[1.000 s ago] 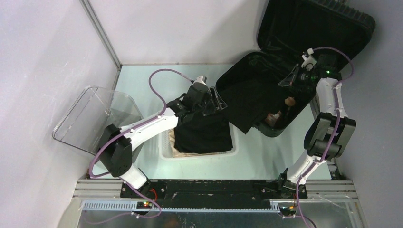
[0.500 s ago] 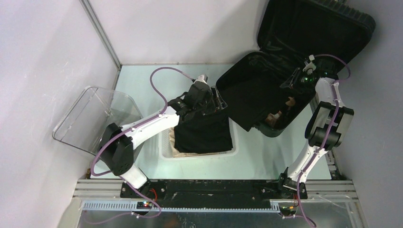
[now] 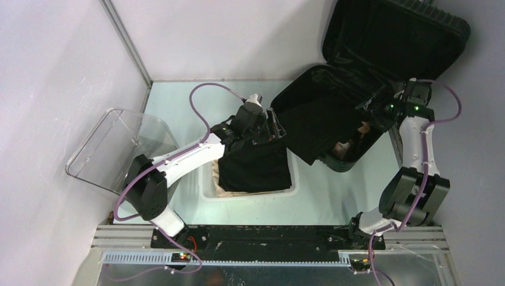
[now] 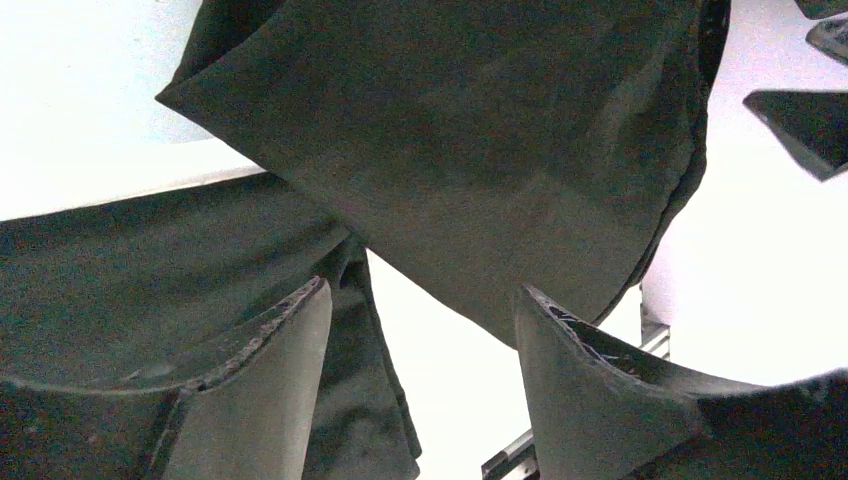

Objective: Open, take out, and arrange the luggage
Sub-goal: Adjust the clothes in the opened luggage, then pick up the clothes from the opened luggage.

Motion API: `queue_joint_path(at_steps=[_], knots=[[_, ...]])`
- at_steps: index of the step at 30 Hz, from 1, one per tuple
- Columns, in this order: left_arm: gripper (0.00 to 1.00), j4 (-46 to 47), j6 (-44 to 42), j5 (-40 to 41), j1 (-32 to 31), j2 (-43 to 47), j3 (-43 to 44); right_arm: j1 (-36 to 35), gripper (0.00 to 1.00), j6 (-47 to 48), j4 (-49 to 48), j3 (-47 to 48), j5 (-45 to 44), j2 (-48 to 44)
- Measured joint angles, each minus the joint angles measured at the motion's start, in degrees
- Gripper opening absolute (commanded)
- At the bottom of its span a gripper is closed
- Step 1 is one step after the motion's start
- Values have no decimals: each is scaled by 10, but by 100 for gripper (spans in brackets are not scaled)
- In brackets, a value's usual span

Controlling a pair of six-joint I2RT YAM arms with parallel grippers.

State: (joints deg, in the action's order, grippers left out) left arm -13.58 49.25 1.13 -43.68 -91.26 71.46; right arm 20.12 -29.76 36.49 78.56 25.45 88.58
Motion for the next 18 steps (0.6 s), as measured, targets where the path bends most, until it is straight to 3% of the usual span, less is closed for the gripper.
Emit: queue_joint_path(at_steps=[7,12,18], knots=[[74,2,-10,0,0,7,-4,-2,83,-175,-66,-139,-47,-83],[74,2,-14,0,0,31,-17,-18,86,-272,-116,-200,-66,-93],[75,6,-19,0,1,40,-17,-59,99,-347,-191,-248,-96,-110]])
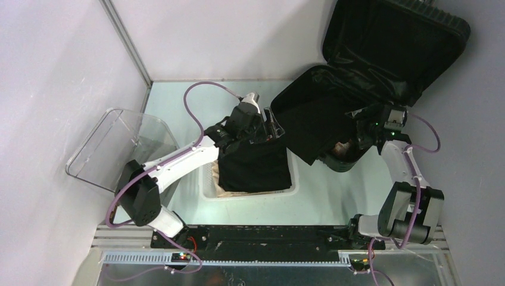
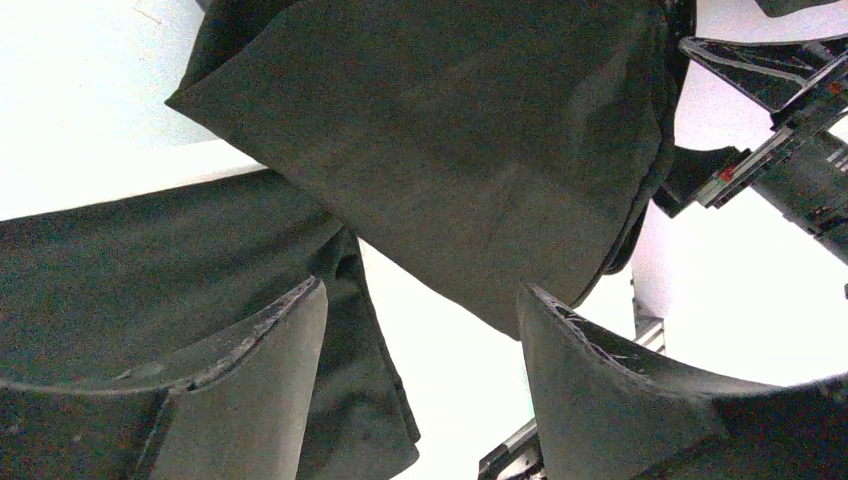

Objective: Open, take out, and arrange the luggage
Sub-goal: Pick up the clothes from the opened luggage.

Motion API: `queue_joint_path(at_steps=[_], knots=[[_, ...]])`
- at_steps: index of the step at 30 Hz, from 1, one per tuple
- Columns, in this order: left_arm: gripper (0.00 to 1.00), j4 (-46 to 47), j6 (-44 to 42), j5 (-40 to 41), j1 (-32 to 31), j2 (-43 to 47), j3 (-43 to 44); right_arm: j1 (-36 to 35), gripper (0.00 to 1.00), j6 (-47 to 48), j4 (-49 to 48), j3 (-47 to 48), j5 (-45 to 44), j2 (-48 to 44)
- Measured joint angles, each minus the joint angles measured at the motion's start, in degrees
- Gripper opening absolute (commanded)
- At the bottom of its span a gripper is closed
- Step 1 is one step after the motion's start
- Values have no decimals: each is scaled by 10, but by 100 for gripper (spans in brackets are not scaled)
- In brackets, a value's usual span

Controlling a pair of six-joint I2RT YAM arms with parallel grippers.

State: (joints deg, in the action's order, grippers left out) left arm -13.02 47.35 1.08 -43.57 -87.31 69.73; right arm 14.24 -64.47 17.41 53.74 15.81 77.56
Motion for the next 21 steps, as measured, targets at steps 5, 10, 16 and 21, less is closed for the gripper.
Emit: queue_joint_path(at_steps=[5,10,16,21], knots=[[75,0,-1,0,4,1,-2,-31,100,-43,-32,-35,-31,-23],[74,-2,-4,0,9,9,-16,-46,100,-78,-13,-57,-75,-69],[74,0,-4,-1,11,9,-16,-66,100,-106,14,-60,-119,-101],[75,3,-4,-1,11,11,-20,-93,100,-132,16,-73,-139,-97]])
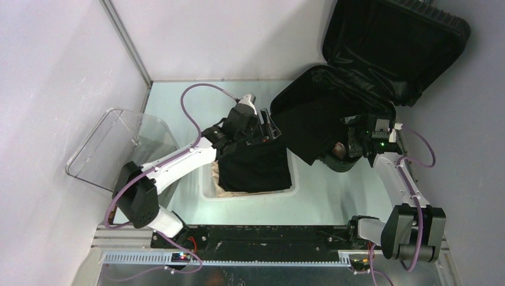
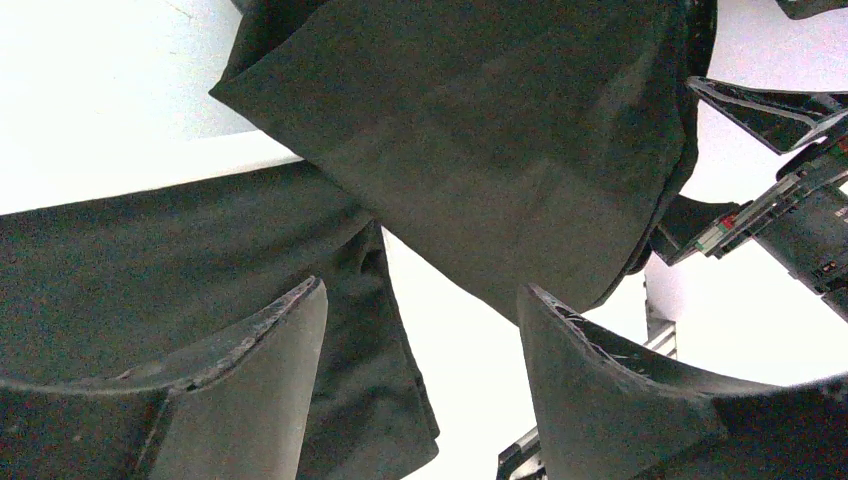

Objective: Open, take out, and arrange the luggage
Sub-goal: Pick up the clothes from the opened luggage.

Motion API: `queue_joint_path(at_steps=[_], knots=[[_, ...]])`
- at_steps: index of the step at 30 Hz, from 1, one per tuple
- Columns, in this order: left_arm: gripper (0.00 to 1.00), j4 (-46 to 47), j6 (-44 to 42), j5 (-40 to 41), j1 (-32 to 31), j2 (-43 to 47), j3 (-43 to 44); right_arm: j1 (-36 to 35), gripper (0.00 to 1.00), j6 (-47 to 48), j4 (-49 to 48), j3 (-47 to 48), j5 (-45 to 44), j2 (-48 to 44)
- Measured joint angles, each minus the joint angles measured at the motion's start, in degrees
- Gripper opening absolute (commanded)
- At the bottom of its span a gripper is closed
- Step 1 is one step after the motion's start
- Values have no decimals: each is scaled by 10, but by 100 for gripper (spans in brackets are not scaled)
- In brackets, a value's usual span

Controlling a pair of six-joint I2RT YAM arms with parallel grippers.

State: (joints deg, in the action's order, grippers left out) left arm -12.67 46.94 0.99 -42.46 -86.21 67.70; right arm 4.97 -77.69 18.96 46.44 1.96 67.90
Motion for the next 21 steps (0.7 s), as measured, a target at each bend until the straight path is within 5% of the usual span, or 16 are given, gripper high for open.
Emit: queue_joint_path(at_steps=[13,17,21], knots=[[78,7,-7,-14,5,11,-7,-31,91,-29,-81,-22,-44,56],[78,15,-17,-17,6,24,-19,-31,77,10,-156,-26,-43,97],[78,17,-27,-20,10,30,-21,-29,37,82,-241,-28,-35,114]])
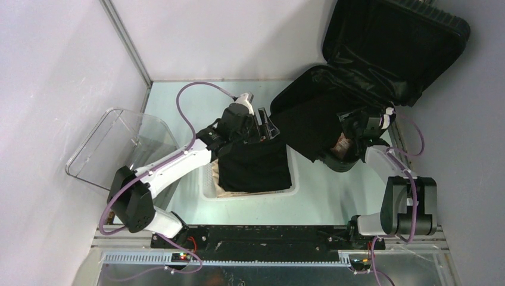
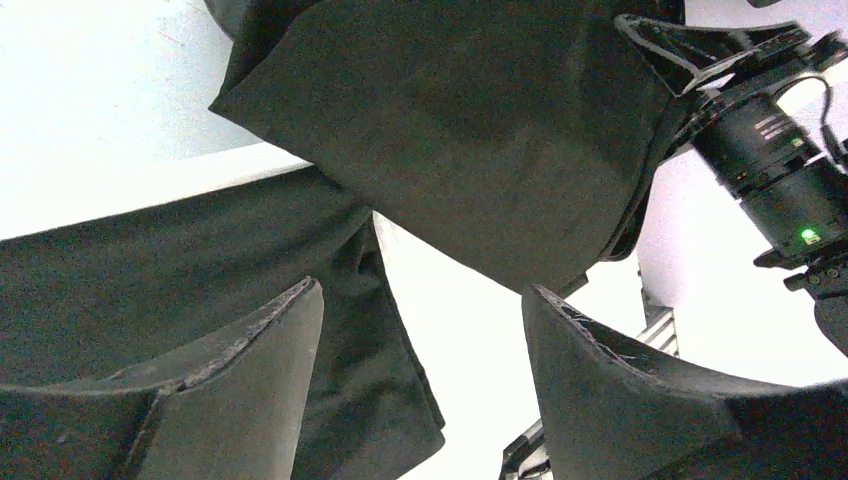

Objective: Open, take out, and arrange the luggage
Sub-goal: Pick up the clothes from the opened luggage.

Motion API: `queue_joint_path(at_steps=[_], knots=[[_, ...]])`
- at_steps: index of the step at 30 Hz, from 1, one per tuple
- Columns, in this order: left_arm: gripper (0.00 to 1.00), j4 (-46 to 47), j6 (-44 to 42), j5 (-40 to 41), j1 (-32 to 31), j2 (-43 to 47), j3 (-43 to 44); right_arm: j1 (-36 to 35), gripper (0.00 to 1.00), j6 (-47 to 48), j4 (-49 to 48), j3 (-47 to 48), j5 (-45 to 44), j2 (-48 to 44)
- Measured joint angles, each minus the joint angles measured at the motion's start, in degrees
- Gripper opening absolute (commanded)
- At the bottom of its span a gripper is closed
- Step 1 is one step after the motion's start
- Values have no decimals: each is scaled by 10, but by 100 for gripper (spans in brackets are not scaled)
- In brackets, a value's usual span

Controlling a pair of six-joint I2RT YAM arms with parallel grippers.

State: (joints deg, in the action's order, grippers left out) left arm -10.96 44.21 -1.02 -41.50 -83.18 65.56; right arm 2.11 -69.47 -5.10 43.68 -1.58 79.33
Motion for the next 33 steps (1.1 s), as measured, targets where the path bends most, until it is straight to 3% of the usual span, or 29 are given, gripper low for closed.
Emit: queue_joint_path(at_steps=[1,3,5,10,21,27,33], knots=[[78,1,-3,-3,2,1,0,2,22,23,-23,0,5,1],[78,3,-9,-7,6,4,-2,9,6,68,-76,0,29,2],[78,4,-14,-8,10,9,-5,18,0,107,-120,0,53,4],[77,0,-37,-12,25,26,-5,37,0,216,-194,4,131,6],[78,-66,-152,-16,90,87,59,60,0,434,-253,120,440,6],[78,-101,-223,-61,142,98,119,63,0,462,-284,151,589,4],[77,-140,-269,-182,206,97,169,49,0,450,-289,223,724,4]])
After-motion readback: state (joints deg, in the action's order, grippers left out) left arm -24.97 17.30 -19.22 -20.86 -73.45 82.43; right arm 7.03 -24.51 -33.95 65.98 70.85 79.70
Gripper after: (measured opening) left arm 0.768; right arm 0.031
